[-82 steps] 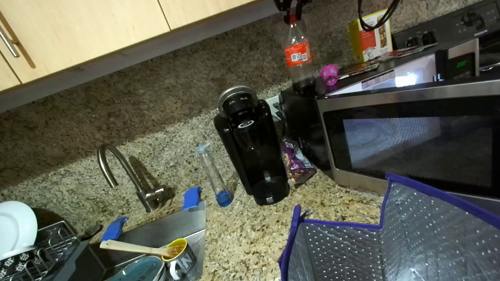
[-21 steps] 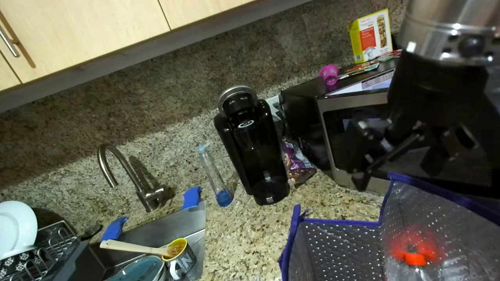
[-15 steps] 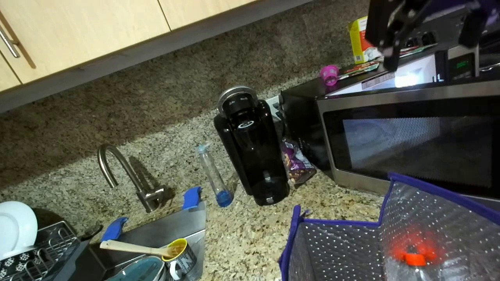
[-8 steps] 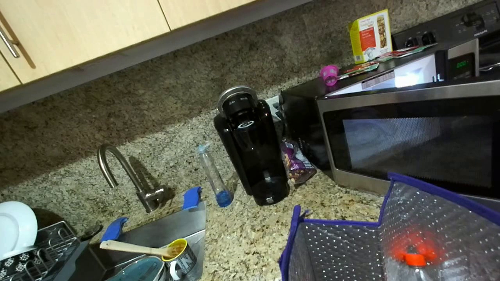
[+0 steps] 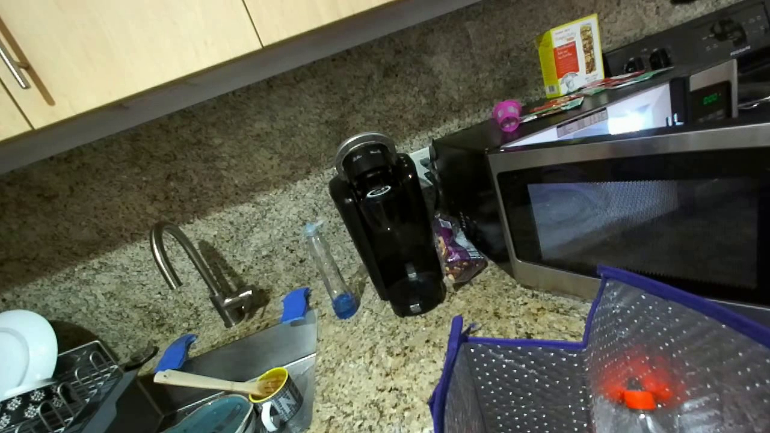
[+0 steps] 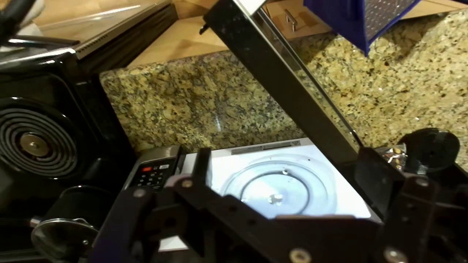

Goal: Pick up the bottle and put it in the bag

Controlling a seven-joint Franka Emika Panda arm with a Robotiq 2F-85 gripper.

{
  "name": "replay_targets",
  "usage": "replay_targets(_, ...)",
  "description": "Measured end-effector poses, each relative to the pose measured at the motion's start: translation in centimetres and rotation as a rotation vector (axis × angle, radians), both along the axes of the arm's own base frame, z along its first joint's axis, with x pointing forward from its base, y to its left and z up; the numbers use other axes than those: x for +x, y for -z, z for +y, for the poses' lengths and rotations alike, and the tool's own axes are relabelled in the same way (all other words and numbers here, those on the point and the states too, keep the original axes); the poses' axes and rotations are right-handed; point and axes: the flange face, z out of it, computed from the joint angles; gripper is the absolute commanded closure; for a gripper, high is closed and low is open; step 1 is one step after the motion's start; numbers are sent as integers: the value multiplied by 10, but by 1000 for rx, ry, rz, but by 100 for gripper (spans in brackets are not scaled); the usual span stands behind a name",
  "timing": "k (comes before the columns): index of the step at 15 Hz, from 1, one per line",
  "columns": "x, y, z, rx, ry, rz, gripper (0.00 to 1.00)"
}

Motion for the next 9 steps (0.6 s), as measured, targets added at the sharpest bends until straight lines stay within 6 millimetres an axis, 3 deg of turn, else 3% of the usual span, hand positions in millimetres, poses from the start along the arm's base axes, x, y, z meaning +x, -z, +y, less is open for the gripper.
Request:
replay_targets(3,-2,2,-8,-8,25,25,0)
replay_targets(9,4,17,-3,32,-2,81,0)
